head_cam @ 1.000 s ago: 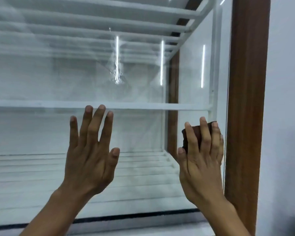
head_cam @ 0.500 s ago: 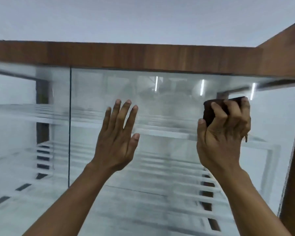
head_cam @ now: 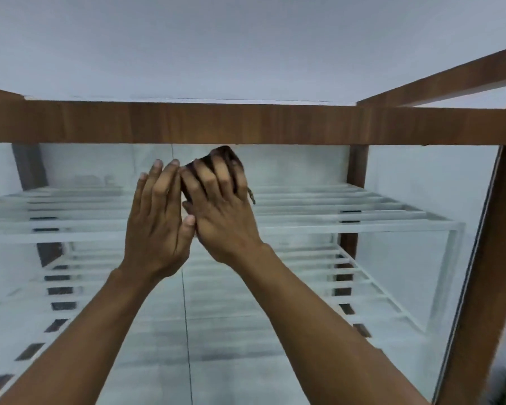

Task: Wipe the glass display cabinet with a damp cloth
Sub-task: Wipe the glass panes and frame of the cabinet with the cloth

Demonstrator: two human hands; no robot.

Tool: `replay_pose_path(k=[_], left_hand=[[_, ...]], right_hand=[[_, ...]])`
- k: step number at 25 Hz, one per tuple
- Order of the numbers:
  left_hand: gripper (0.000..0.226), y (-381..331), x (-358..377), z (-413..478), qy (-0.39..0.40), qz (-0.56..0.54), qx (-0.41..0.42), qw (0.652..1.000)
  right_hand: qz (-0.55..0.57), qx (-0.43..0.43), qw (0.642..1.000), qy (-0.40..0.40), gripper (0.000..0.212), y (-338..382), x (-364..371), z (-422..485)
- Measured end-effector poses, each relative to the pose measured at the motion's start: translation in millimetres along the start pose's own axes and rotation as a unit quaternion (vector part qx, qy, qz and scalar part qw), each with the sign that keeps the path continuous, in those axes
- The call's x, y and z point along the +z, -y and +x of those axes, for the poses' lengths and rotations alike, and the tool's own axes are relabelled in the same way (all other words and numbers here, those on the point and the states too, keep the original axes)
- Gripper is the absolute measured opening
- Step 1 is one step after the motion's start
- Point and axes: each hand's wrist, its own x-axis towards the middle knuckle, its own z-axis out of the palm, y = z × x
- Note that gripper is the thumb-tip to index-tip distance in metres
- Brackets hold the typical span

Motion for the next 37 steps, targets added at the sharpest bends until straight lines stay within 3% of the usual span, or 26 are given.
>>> replay_pose_path(k=[2, 3, 5, 6, 7, 8, 10, 12, 14, 16, 17, 18, 21, 22, 23, 25, 26, 27, 28, 29, 30, 31, 32, 34, 36, 37], left_hand=[[0.064, 7.0, 0.9, -4.5, -0.002, 0.017, 0.006, 1.000], [0.064, 6.5, 2.5, -5.3, 0.000, 0.017, 0.013, 1.000], [0.064, 7.0, 5.0, -4.9, 0.004, 0.005, 0.023, 1.000], [0.064, 8.1, 4.3, -4.5, -0.001, 0.003, 0.022, 1.000], [0.064, 8.7, 5.2, -5.2, -0.011, -0.002, 0.019, 1.000], [0.064, 9.0, 6.3, -6.6, -0.021, -0.016, 0.017, 0.999], [0.064, 10.9, 6.8, -9.8, -0.046, -0.058, 0.017, 0.997], [0.064, 14.6, 8.2, -12.7, -0.064, -0.079, 0.010, 0.995], [0.063, 14.4, 8.1, -19.6, -0.060, -0.077, 0.003, 0.995], [0.063, 11.8, 9.6, -27.5, -0.051, -0.064, 0.003, 0.997], [0.064, 11.7, 10.1, -29.2, -0.049, -0.058, 0.002, 0.997], [0.064, 11.8, 9.6, -29.7, -0.046, -0.060, -0.001, 0.997], [0.064, 13.1, 10.0, -33.0, -0.052, -0.064, -0.008, 0.997], [0.065, 13.4, 9.3, -35.0, -0.050, -0.057, -0.008, 0.997], [0.065, 15.0, 10.2, -37.9, -0.043, -0.054, -0.003, 0.998], [0.067, 16.3, 10.3, -39.7, -0.035, -0.039, 0.000, 0.999], [0.067, 19.7, 10.4, -39.9, -0.039, -0.030, -0.007, 0.999], [0.067, 12.6, 8.0, -36.2, -0.043, -0.033, -0.016, 0.998], [0.066, 4.1, 6.8, -37.1, -0.059, -0.057, -0.028, 0.996], [0.063, -8.3, 6.8, -41.9, -0.083, -0.102, -0.028, 0.991], [0.056, -20.8, 8.0, -57.1, -0.109, -0.145, -0.028, 0.983], [0.052, -27.8, 11.8, -75.7, -0.115, -0.157, -0.024, 0.981], [0.055, -28.3, 18.0, -96.2, -0.099, -0.125, -0.029, 0.987], [0.064, -22.4, 37.0, -149.2, -0.035, -0.029, -0.021, 0.999], [0.064, -17.6, 55.7, -200.3, 0.003, 0.002, -0.008, 1.000], [0.064, -26.5, 60.0, -219.1, 0.005, -0.002, -0.001, 1.000]], right_hand=[[-0.016, 0.051, 0.998, -0.014, 0.047, -25.4, -10.6, -21.8], [-0.030, 0.148, 0.988, -0.043, 0.045, -48.3, -20.3, -38.8], [-0.051, 0.362, 0.920, -0.141, 0.044, -89.5, -39.4, -51.4], [-0.057, 0.413, 0.894, -0.167, 0.043, -92.0, -40.6, -43.6], [-0.054, 0.419, 0.890, -0.173, 0.041, -80.8, -34.0, -28.2], [-0.042, 0.370, 0.915, -0.158, 0.039, -57.2, -22.6, -9.6], [0.002, 0.165, 0.983, -0.076, 0.040, -4.0, 1.6, 5.6], [0.012, 0.002, 1.000, -0.006, 0.041, 5.7, 8.4, -11.2], [0.008, 0.050, 0.998, -0.037, 0.038, -27.7, -7.4, -33.2], [-0.001, 0.274, 0.953, -0.132, 0.034, -48.8, -20.6, -33.6], [-0.009, 0.342, 0.928, -0.147, 0.035, -51.8, -5.9, -23.5], [-0.013, 0.338, 0.932, -0.132, 0.040, -42.0, 10.8, -6.2], [-0.037, 0.138, 0.989, 0.034, 0.052, 11.0, 42.6, 9.2], [-0.018, 0.117, 0.993, 0.011, 0.047, 2.1, 30.6, 0.8], [0.000, 0.151, 0.987, -0.048, 0.038, -22.2, 15.0, -15.0], [-0.024, 0.331, 0.925, -0.187, 0.031, -67.1, -28.8, -42.4], [-0.065, 0.389, 0.892, -0.220, 0.033, -76.2, -35.7, -45.2], [-0.074, 0.388, 0.891, -0.226, 0.035, -69.7, -28.0, -46.2], [-0.046, 0.317, 0.924, -0.210, 0.038, -46.5, -14.5, -42.7], [-0.029, 0.198, 0.971, -0.131, 0.042, -9.0, 3.1, -52.3], [-0.014, 0.076, 0.995, -0.064, 0.046, 28.4, 16.9, -76.3], [-0.012, 0.007, 1.000, -0.020, 0.050, 46.1, 19.0, -101.0], [-0.031, -0.002, 1.000, 0.006, 0.052, 34.7, 15.1, -123.6], [-0.060, 0.137, 0.989, -0.023, 0.050, -22.0, -3.4, -158.8], [-0.068, 0.324, 0.939, -0.097, 0.053, -46.0, -20.1, -160.6], [-0.061, 0.329, 0.935, -0.120, 0.056, -27.6, -9.9, -161.3]])
